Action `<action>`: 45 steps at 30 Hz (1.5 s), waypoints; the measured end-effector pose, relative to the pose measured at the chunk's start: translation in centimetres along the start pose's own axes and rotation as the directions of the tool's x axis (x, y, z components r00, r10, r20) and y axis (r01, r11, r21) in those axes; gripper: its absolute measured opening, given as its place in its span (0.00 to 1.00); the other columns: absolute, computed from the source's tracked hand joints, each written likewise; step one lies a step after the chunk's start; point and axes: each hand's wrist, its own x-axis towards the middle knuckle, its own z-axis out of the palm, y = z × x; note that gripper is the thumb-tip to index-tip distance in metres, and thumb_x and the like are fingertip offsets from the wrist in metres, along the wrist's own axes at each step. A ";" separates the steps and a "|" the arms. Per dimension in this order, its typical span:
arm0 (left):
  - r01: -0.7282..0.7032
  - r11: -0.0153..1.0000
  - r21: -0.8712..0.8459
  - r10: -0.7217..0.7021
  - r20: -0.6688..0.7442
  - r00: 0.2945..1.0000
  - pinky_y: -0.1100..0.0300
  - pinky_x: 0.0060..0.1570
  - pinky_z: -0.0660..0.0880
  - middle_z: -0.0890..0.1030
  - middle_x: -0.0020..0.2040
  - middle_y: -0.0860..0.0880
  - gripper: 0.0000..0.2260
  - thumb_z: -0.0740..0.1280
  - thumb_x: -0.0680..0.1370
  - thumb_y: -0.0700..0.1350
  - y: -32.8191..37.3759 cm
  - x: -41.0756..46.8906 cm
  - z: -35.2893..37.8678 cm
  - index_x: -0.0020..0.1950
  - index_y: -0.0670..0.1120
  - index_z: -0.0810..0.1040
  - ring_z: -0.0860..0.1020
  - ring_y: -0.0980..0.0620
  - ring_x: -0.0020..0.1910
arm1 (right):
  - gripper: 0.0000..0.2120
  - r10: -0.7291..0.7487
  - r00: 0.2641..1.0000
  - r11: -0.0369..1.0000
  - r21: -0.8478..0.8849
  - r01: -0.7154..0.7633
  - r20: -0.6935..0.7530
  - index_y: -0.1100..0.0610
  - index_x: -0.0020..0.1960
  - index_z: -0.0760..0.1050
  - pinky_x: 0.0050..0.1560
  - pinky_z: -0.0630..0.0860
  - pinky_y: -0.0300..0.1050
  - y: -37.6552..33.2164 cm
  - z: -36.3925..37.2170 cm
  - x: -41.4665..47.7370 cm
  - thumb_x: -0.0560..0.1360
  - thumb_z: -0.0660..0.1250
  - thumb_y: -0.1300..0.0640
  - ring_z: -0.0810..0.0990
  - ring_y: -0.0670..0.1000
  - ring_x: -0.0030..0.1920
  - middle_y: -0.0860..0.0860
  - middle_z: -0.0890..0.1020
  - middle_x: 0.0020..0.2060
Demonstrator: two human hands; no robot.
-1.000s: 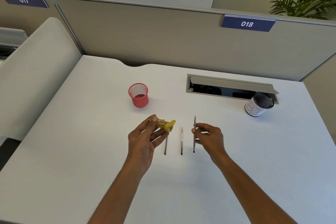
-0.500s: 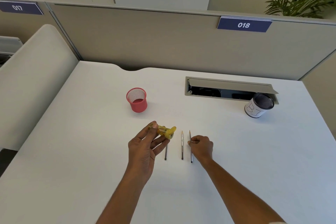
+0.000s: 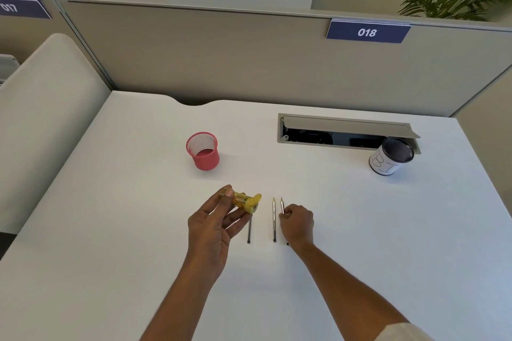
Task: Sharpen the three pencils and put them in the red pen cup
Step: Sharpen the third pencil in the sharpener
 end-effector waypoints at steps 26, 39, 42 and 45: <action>0.029 0.999 -0.016 -0.030 -0.041 0.999 0.50 0.45 0.85 0.87 0.53 0.37 0.13 0.70 0.79 0.39 -0.3 1.3 -2.0 0.63 0.37 0.82 0.87 0.37 0.50 | 0.10 -0.093 0.995 0.995 -0.048 0.091 -0.036 0.59 0.35 0.73 0.36 0.65 0.42 2.4 0.2 -2.7 0.73 0.69 0.65 0.73 0.54 0.35 0.53 0.76 0.32; 0.008 0.999 -0.034 -0.010 -0.059 0.998 0.49 0.47 0.85 0.86 0.55 0.36 0.16 0.73 0.76 0.40 0.6 1.5 -2.2 0.62 0.38 0.82 0.87 0.35 0.52 | 0.08 -0.240 0.971 0.969 0.066 0.239 0.003 0.58 0.51 0.83 0.46 0.74 0.39 -3.7 0.8 -1.8 0.73 0.75 0.56 0.80 0.48 0.40 0.52 0.84 0.41; 0.005 0.999 -0.034 -0.007 -0.062 0.998 0.49 0.47 0.85 0.86 0.56 0.35 0.15 0.72 0.77 0.40 0.9 1.5 -2.5 0.63 0.38 0.82 0.86 0.35 0.53 | 0.11 -0.200 0.977 0.980 0.022 0.198 0.078 0.59 0.53 0.82 0.48 0.75 0.42 -4.7 1.9 -2.2 0.74 0.75 0.54 0.80 0.51 0.43 0.53 0.85 0.42; 0.006 1.000 -0.030 -0.008 -0.061 0.998 0.50 0.46 0.85 0.86 0.56 0.36 0.13 0.70 0.79 0.39 1.1 1.5 -2.7 0.63 0.38 0.82 0.87 0.36 0.52 | 0.17 -0.114 0.985 0.992 -0.032 0.119 0.130 0.61 0.54 0.80 0.49 0.77 0.44 -5.1 3.2 -2.9 0.74 0.75 0.49 0.84 0.55 0.50 0.55 0.85 0.47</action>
